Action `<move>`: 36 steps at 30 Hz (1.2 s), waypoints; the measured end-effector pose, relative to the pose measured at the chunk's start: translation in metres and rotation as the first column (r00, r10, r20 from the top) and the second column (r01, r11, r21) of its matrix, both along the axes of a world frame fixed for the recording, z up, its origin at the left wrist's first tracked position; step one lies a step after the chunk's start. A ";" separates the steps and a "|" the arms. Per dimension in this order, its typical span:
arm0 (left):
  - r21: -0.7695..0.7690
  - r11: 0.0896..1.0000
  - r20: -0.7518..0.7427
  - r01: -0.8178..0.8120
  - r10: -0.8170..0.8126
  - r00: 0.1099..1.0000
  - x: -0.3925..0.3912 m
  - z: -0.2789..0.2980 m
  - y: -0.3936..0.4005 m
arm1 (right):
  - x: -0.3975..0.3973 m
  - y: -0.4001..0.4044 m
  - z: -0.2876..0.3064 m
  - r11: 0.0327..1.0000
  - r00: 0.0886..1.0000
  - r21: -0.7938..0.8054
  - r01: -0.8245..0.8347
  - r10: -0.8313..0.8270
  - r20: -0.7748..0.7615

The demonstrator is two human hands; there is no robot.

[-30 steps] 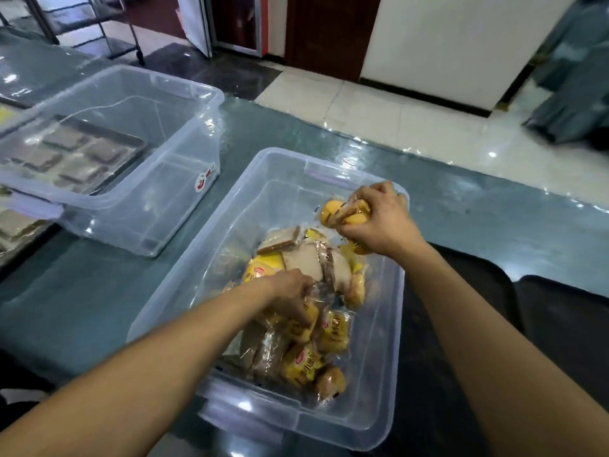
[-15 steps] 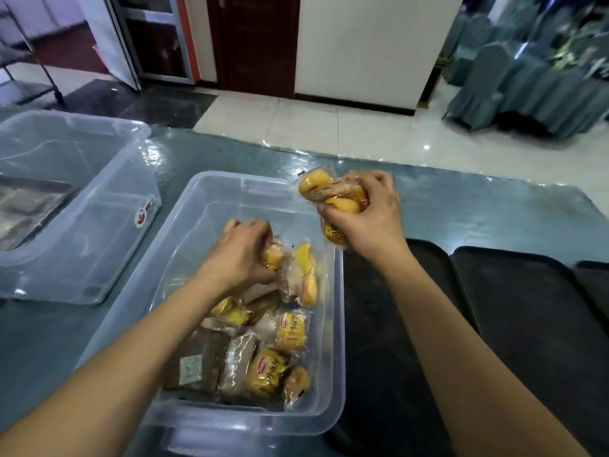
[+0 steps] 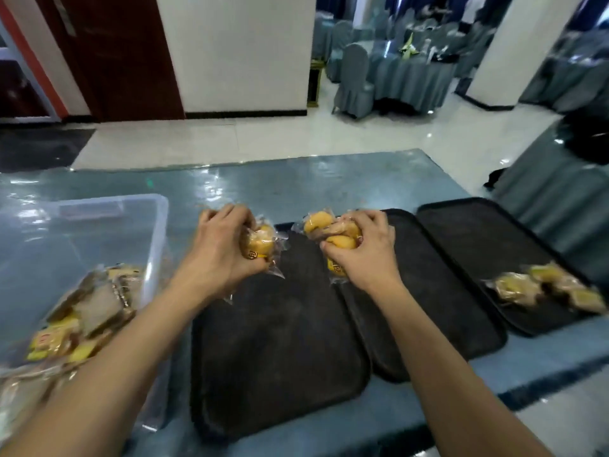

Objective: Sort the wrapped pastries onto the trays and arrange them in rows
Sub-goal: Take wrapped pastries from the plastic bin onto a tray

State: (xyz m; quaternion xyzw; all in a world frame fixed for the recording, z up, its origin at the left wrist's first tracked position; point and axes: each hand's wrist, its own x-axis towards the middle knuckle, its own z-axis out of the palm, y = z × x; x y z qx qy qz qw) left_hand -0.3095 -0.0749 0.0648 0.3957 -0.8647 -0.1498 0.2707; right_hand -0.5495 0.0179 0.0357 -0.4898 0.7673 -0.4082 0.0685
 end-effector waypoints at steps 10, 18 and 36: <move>0.177 0.964 0.021 0.198 -0.205 0.979 -0.190 -0.052 0.087 | -0.162 0.126 -0.058 0.974 0.972 0.090 0.208 -0.216 0.088; 0.274 0.919 0.017 0.284 -0.299 0.954 -0.318 -0.086 0.087 | -0.281 0.150 -0.082 0.938 0.950 0.188 0.292 -0.307 0.055; 0.363 0.791 0.103 0.493 -0.560 0.822 -0.616 -0.176 0.184 | -0.585 0.192 -0.119 0.775 0.856 0.374 0.509 -0.501 -0.127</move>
